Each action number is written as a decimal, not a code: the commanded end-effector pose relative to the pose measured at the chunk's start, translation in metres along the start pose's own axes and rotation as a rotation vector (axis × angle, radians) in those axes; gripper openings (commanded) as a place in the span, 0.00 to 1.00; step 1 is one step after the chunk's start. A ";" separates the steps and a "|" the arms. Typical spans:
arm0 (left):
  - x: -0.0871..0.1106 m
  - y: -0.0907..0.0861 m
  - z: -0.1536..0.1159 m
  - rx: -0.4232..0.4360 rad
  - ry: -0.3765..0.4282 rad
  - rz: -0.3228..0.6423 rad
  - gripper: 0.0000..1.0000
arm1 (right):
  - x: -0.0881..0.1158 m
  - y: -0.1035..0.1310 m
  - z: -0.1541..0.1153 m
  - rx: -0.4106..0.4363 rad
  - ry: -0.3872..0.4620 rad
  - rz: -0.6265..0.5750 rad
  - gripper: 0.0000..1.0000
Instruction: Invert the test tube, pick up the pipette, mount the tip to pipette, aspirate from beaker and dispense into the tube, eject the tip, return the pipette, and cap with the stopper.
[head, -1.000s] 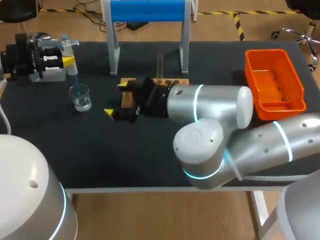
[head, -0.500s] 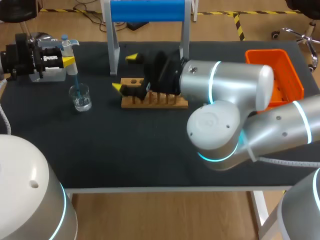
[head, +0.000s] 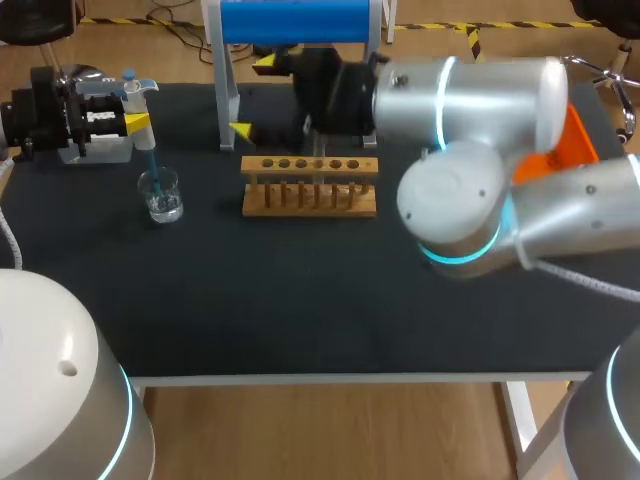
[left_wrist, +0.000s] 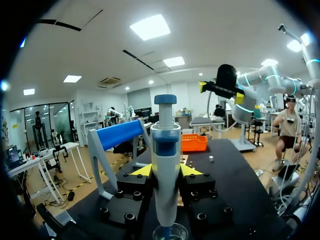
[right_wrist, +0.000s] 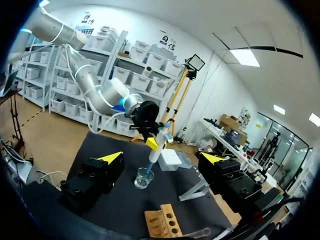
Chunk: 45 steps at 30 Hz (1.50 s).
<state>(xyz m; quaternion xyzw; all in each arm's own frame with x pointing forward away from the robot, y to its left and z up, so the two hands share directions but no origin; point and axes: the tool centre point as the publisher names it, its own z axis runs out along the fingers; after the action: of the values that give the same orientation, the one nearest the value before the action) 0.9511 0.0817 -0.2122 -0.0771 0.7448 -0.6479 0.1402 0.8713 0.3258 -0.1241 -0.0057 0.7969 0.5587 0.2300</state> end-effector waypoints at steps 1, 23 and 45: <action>0.000 0.000 -0.001 0.002 0.004 0.001 0.00 | -0.014 0.008 0.015 0.021 0.436 -0.015 1.00; 0.000 0.000 -0.001 0.002 0.004 0.001 0.00 | -0.022 -0.019 0.026 0.050 0.457 0.061 1.00; 0.000 0.000 -0.001 0.002 0.004 0.001 0.00 | -0.049 0.029 0.087 0.103 0.494 0.048 0.00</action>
<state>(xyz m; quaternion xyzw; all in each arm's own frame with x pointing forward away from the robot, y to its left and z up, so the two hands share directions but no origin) 0.9511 0.0817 -0.2122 -0.0771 0.7447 -0.6479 0.1401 0.9282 0.3844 -0.1068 -0.1035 0.8513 0.5135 0.0298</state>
